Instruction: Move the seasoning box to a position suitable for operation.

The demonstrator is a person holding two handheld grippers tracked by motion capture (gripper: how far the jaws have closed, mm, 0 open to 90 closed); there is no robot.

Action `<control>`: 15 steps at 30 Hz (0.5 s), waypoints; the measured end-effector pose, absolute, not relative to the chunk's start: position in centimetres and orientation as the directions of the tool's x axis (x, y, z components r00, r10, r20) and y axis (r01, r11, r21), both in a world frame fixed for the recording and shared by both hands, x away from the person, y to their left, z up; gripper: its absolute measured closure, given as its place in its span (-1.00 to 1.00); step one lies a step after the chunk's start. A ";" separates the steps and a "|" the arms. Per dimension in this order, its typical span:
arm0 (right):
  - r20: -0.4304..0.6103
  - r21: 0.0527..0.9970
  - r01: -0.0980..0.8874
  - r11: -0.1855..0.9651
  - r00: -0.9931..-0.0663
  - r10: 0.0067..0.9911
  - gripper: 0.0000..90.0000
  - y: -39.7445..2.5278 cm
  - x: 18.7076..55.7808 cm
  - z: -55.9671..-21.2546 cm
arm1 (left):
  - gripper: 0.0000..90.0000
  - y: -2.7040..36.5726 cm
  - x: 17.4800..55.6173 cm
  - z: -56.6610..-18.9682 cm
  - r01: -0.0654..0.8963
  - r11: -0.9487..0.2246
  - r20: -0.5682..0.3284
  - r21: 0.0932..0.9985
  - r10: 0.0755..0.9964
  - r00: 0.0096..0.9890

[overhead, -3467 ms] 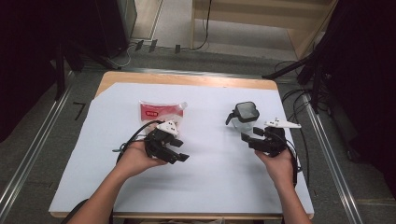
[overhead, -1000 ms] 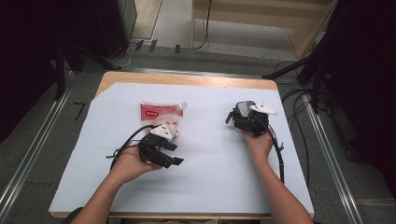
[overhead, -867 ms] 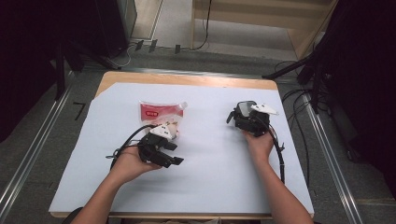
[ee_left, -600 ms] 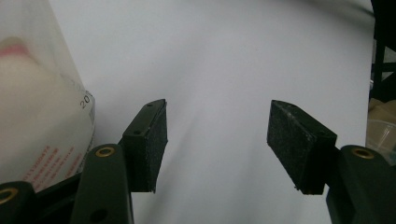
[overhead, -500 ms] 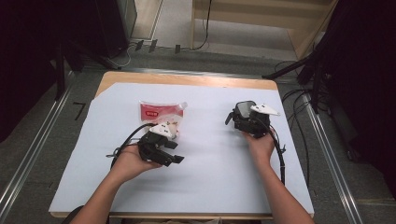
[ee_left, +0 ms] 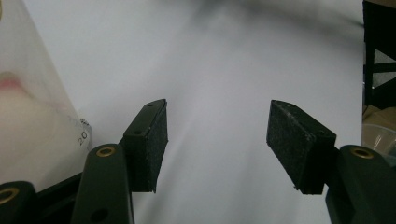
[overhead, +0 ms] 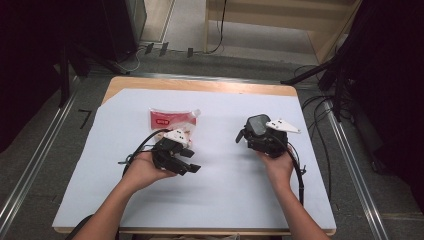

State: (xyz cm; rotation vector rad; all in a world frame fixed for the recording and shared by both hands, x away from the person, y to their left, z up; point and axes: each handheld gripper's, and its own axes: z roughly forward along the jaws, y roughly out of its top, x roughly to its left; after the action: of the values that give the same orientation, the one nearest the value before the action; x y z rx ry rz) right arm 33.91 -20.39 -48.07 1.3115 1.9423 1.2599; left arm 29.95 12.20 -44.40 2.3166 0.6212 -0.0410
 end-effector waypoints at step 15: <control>0.101 0.865 0.471 0.174 -0.503 0.858 -0.66 -17.7 31.4 -49.0 | -0.11 11.2 30.3 -44.4 0.441 -0.618 -0.213 0.651 0.409 0.887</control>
State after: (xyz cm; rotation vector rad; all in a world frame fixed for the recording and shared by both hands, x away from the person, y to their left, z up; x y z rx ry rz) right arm 31.39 -17.67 -48.98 1.2539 2.0461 1.2709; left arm 30.34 11.24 -44.38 2.3096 0.6066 -0.0566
